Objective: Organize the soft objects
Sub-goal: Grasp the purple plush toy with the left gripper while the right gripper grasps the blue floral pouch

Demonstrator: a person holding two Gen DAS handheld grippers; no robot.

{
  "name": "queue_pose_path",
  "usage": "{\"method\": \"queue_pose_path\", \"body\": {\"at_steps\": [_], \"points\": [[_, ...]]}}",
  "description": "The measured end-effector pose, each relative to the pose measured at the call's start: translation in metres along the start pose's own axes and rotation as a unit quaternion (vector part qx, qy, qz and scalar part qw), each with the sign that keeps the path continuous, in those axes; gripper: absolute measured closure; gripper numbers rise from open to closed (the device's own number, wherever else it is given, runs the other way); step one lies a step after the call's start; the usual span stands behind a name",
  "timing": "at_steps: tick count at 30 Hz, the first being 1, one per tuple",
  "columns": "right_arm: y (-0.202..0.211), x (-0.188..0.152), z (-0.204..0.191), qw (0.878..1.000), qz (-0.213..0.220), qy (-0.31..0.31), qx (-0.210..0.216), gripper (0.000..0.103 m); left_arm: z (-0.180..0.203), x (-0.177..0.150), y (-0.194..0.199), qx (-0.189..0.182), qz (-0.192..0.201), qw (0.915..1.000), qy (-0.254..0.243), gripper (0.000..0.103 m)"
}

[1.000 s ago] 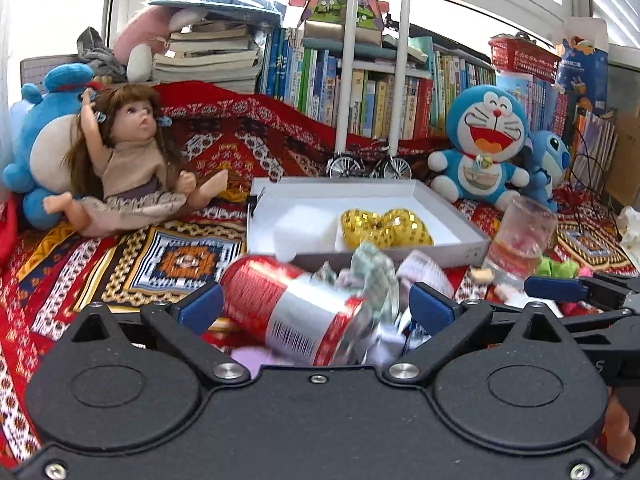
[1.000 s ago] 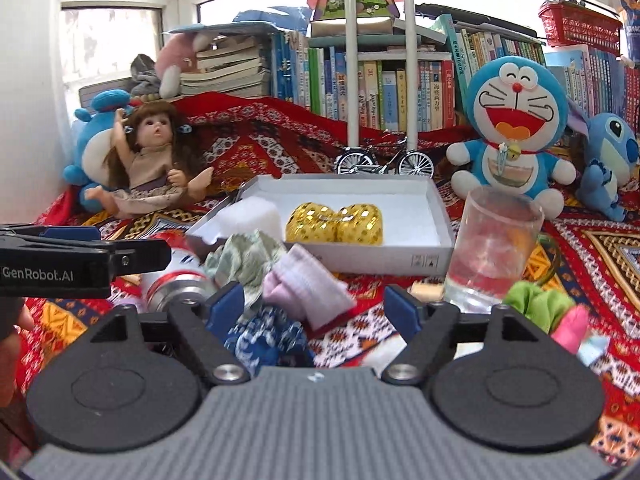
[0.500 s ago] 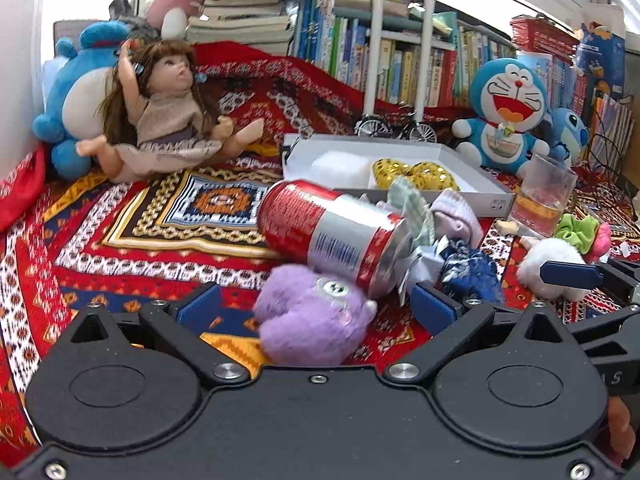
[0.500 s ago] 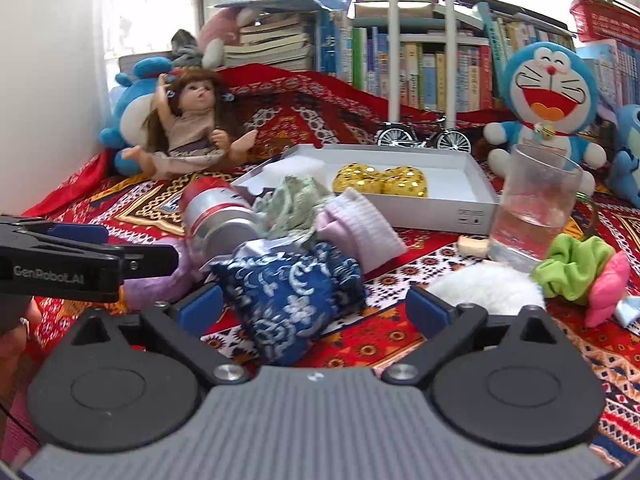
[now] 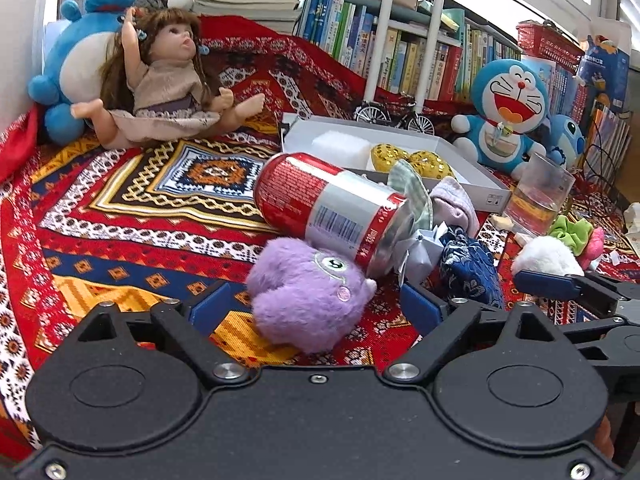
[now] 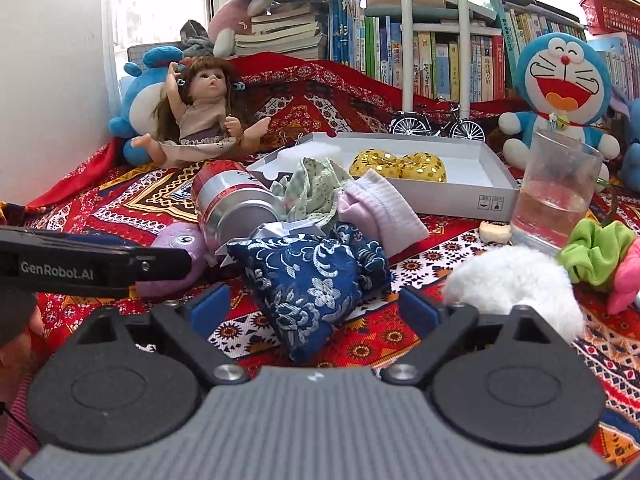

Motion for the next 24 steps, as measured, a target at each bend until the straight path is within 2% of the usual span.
{"method": "queue_pose_path", "body": {"at_steps": [6,8,11,12,17,24], "points": [[-0.005,0.0,-0.001,1.0,-0.003,-0.014,0.001,0.018,0.0,-0.002,-0.008,-0.005,-0.011,0.9997,0.02,0.019],[-0.006,0.0,-0.001,1.0,-0.003,-0.019,0.001,0.022,-0.001,-0.002,-0.011,-0.006,-0.017,0.9994,0.03,0.033],[-0.007,0.0,-0.002,1.0,-0.006,-0.03,0.007,0.032,-0.005,-0.004,-0.012,0.008,-0.022,0.9992,0.032,0.046],[-0.007,0.0,-0.002,0.999,-0.006,-0.032,0.006,0.038,-0.004,-0.004,-0.012,0.008,-0.021,0.9994,0.028,0.046],[-0.004,0.001,-0.004,1.0,-0.003,-0.028,-0.006,0.053,-0.004,-0.002,-0.007,0.01,-0.02,0.9995,0.024,0.048],[0.004,0.002,0.003,0.999,0.007,-0.036,-0.023,0.059,-0.004,0.006,0.005,0.014,-0.003,0.9996,0.024,0.048]]}}
Point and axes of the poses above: each gripper's, at about its wrist camera, not at the fingertips, and y roughly against the way its jaws point, z to its right, x to its top, the point moved 8 cm from there along -y, roughly the way its jaws point, and after that the axes turned 2 degrees about z, right-handed, at the moved point
